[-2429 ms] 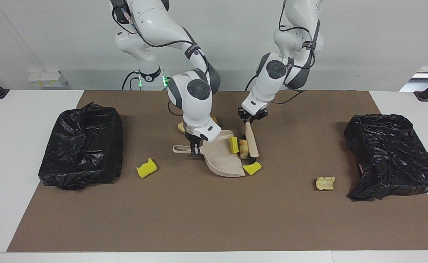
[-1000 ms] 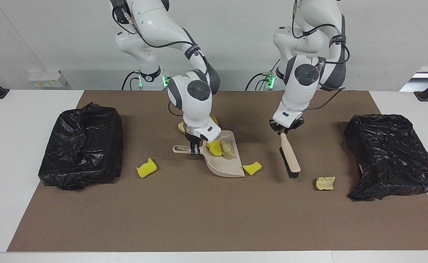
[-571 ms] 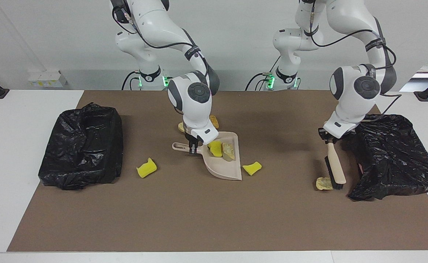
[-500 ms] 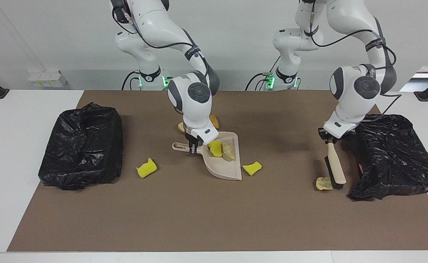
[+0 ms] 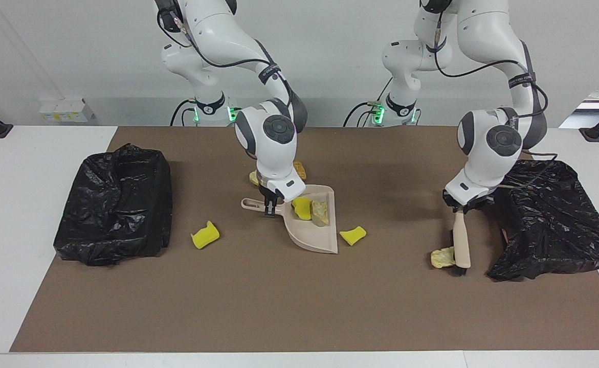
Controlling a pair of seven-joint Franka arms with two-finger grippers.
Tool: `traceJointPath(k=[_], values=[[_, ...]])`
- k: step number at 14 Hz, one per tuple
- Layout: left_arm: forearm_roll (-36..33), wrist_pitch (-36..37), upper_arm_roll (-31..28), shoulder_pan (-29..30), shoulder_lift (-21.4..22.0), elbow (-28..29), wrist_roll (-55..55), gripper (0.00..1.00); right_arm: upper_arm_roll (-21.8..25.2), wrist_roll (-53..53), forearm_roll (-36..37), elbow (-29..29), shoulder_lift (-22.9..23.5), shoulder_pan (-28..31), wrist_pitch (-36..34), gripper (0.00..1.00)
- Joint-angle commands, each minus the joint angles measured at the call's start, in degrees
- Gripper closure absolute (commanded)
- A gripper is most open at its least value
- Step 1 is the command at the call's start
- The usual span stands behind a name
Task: Sweep and dump trash in bin
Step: 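Sweep the sponge and bread pieces into the dustpan with the left gripper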
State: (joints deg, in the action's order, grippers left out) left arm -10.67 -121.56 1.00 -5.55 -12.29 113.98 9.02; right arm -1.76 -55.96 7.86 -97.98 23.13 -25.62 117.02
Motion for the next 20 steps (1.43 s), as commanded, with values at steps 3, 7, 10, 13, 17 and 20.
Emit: traceJointPath(k=[3,7,10,13,17,20], values=[[5.91,0.8,-0.82,-8.75,3.67,5.01,-3.29,1.0,-0.09,1.91,1.02,-2.39,-1.68,0.22,1.19,1.0],[10.39,0.79,-0.73,-18.15,5.69,7.04,-12.43,1.0,-0.17,1.91,1.02,-2.39,-1.68,0.22,1.28,1.0],[14.87,0.18,-0.82,-25.1,6.92,8.01,-20.95,1.0,0.0,1.91,1.02,-3.0,-1.86,0.22,0.84,1.0],[17.61,-1.75,-0.82,-31.43,7.19,7.84,-28.95,1.0,-0.09,2.0,2.16,-5.38,-3.0,0.31,1.28,1.0],[17.61,-0.44,-1.35,-30.76,7.54,7.92,-28.89,1.0,-0.09,1.21,2.25,-4.85,-2.83,0.48,1.8,1.0],[16.82,0.97,-1.61,-26.8,7.19,7.92,-29.41,1.0,-0.17,0.6,1.9,-3.62,-2.39,1.27,2.33,1.0]])
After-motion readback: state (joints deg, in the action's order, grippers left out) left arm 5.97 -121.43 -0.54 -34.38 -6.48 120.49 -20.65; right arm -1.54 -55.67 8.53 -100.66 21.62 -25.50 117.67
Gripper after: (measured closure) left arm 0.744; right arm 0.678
